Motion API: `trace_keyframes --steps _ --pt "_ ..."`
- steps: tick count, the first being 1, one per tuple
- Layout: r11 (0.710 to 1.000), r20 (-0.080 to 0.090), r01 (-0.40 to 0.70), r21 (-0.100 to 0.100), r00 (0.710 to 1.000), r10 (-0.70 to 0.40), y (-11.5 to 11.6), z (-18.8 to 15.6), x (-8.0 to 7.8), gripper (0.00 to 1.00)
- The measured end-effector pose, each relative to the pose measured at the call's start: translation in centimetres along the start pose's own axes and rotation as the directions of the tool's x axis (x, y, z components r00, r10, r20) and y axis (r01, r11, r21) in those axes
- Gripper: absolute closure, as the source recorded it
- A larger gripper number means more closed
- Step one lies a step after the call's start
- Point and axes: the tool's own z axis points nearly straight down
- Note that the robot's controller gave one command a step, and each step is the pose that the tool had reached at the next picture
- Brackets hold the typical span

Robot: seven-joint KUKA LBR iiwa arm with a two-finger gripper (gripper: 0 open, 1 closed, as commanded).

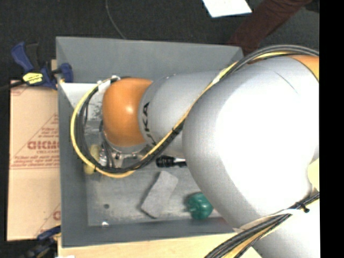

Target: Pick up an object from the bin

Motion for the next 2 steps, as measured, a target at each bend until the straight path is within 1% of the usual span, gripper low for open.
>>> trace_keyframes --steps 1,2 --pt "1.000 0.005 0.001 -0.005 1.000 -0.001 0.1 -2.6 -0.2 1.00" --pt "1.000 0.007 0.002 -0.006 1.000 -0.001 0.2 -3.8 -0.3 1.00"
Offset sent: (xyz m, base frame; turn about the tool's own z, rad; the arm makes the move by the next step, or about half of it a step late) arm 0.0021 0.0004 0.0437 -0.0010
